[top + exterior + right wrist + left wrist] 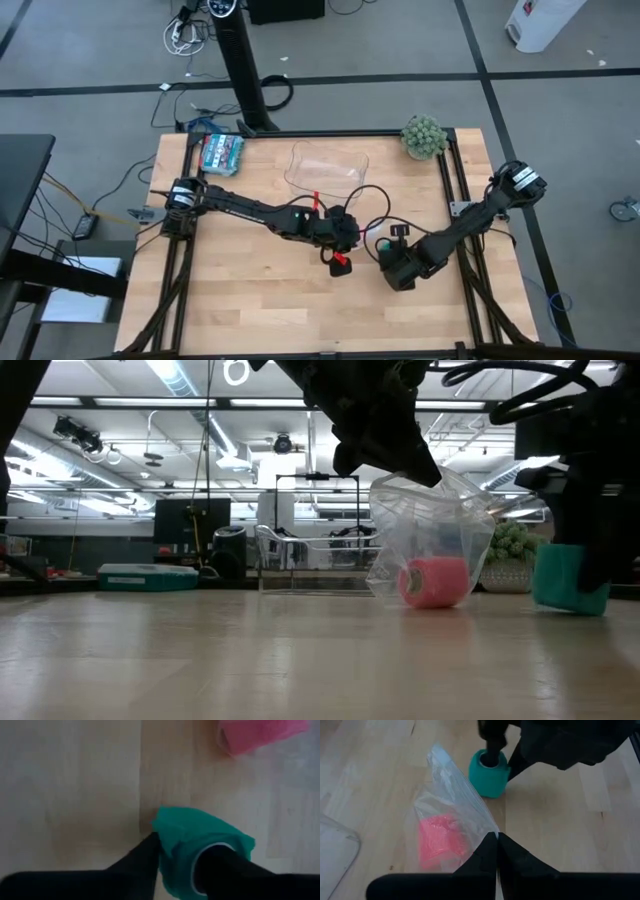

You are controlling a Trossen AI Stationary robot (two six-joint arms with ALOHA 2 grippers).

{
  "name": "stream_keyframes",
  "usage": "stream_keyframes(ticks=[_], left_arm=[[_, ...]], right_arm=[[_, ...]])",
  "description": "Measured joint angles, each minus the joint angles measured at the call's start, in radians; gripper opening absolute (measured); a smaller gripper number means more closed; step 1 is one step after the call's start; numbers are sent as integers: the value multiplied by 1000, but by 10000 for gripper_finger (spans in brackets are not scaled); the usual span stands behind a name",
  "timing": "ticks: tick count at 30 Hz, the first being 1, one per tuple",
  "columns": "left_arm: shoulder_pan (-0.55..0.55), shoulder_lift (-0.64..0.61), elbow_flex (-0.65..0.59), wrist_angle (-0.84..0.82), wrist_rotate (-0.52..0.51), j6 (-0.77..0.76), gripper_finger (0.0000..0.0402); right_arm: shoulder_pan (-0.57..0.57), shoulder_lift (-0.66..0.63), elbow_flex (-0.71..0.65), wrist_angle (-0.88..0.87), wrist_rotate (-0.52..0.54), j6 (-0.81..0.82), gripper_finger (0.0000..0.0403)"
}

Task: Roll bandage
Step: Put the blue bandage into the transparent zip bag

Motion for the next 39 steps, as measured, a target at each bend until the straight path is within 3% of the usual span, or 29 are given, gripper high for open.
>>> stream_keyframes(ticks=[5,7,14,18,24,30,39], left_arm=[[0,0,0,0,0,0,9],[0,0,0,0,0,-1,9],[0,0,0,0,0,-25,9],[0,0,0,1,7,-69,9],[-10,-3,12,96,143,-151,9],[-32,-4,79,177,248,-161,8],[-18,7,63,173,166,-149,7]], right_arm=[[2,0,0,3,-27,1,30],[2,0,0,4,-26,2,10],[23,-21,100,-45,3,19,6],[86,-54,220,-61,145,-8,5],[214,-115,349,-83,325,45,2],[320,-143,367,-70,451,184,1],[333,-72,310,-74,553,322,1]])
